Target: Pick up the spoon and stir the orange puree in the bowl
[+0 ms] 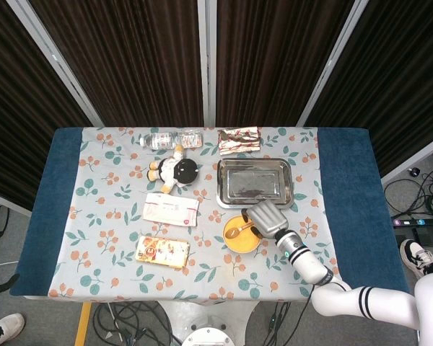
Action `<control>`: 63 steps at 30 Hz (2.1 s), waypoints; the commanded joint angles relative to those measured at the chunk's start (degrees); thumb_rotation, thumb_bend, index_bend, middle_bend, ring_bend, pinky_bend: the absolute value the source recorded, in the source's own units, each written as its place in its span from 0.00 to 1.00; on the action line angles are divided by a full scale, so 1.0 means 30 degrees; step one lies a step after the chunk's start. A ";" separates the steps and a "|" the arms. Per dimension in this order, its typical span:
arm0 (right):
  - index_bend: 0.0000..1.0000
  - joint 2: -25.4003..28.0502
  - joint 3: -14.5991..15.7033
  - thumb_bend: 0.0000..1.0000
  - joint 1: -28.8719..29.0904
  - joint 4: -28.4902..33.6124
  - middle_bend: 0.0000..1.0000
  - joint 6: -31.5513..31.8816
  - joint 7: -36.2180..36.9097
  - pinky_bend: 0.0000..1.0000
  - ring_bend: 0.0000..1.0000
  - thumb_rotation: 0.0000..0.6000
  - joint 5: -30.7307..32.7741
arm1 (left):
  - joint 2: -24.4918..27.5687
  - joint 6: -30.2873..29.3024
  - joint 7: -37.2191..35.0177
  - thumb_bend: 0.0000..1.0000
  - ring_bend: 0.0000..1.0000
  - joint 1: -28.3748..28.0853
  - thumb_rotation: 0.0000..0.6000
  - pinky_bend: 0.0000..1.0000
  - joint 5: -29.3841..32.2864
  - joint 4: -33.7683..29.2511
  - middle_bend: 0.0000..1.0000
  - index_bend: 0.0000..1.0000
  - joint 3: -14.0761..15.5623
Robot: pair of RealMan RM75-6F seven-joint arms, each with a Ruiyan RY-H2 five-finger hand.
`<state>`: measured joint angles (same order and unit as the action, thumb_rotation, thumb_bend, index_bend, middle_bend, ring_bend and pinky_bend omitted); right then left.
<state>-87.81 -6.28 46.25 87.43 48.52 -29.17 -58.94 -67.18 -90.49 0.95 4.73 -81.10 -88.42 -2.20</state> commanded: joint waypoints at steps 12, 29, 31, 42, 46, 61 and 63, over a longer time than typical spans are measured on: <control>0.49 -0.0115 0.0212 0.33 0.0228 -0.0144 0.99 0.0142 -0.0238 1.00 1.00 1.00 0.0313 | -0.0004 0.0043 -0.0409 0.06 0.10 0.0055 1.00 0.13 -0.0024 0.0132 0.12 0.23 -0.0011; 0.57 0.0456 0.0324 0.38 0.0624 0.0307 0.99 0.0640 -0.1120 1.00 1.00 1.00 0.0046 | 0.0022 -0.0070 -0.0660 0.06 0.10 0.0184 1.00 0.13 -0.0104 0.0259 0.12 0.23 0.0005; 0.58 0.0841 0.0345 0.38 0.0779 0.0492 0.99 0.0752 -0.1600 1.00 1.00 1.00 -0.0150 | 0.0018 -0.0095 -0.0669 0.06 0.10 0.0199 1.00 0.13 -0.0128 0.0264 0.12 0.23 0.0010; 0.63 0.1792 0.1338 0.38 0.1644 0.0053 1.00 0.1316 -0.5545 1.00 1.00 1.00 -0.2023 | -0.0092 -0.0122 -0.0801 0.06 0.10 0.0271 1.00 0.13 -0.0140 0.0344 0.12 0.23 0.0025; 0.65 0.1761 0.1626 0.38 0.1871 -0.0238 1.00 0.1273 -0.6513 1.00 1.00 1.00 -0.2497 | -0.0100 -0.0079 -0.0833 0.06 0.10 0.0285 1.00 0.13 -0.0131 0.0351 0.12 0.23 0.0045; 0.69 0.0696 0.2001 0.39 0.2202 -0.0753 1.00 0.1349 -0.8348 1.00 1.00 1.00 -0.3618 | -0.0192 0.0056 -0.0993 0.06 0.10 0.0305 1.00 0.13 -0.0062 0.0520 0.12 0.23 0.0048; 0.70 0.0622 0.1999 0.39 0.2177 -0.0653 1.00 0.1383 -0.8327 1.00 1.00 1.00 -0.3713 | -0.0209 0.0066 -0.1032 0.06 0.10 0.0315 1.00 0.13 -0.0050 0.0558 0.12 0.23 0.0049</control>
<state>-85.91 -0.28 52.80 85.43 52.64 -54.16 -70.04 -67.80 -90.29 -2.14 5.67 -81.25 -86.75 -2.05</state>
